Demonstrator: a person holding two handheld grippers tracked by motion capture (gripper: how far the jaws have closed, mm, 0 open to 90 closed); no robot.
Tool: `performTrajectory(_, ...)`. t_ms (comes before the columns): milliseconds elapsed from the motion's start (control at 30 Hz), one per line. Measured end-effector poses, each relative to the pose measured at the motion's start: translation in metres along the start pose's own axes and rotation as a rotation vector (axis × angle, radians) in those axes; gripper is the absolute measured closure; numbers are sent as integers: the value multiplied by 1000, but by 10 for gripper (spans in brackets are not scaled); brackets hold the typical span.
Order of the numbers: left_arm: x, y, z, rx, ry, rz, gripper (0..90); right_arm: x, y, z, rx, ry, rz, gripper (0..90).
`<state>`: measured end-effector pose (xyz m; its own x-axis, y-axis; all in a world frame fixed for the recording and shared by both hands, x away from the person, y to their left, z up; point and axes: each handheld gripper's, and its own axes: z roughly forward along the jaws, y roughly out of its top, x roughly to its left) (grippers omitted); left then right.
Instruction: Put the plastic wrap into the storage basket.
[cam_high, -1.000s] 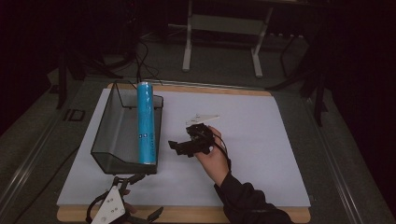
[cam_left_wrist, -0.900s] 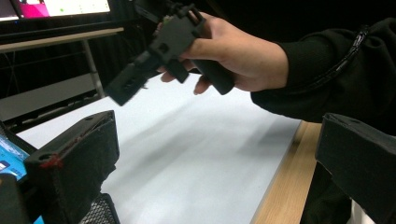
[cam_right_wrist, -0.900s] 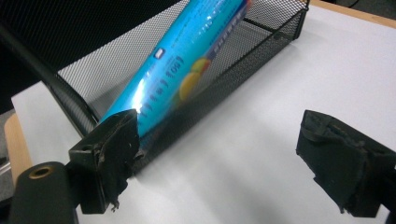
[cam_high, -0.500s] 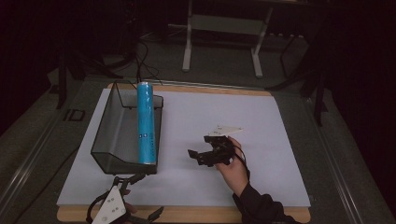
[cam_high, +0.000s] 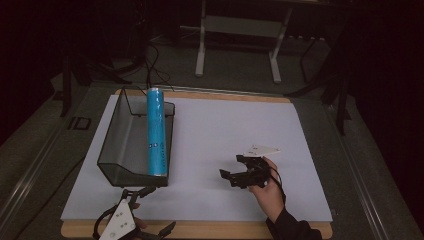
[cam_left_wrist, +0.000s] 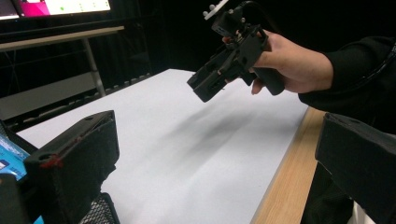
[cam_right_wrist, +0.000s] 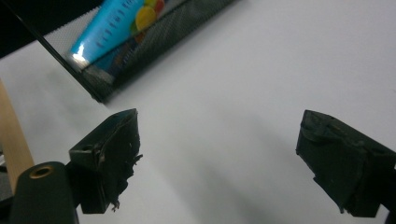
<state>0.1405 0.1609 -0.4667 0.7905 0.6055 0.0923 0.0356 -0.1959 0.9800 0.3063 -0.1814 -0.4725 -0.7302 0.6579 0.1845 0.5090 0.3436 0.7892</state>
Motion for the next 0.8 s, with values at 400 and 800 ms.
performTrajectory(400,0,0,0,1,-1,0,5,-4,-13,-29,-22,-25,0,132)
performTrajectory(800,0,0,0,3,-7,0,5,-12,-24,-55,-38,-94,-4,130)
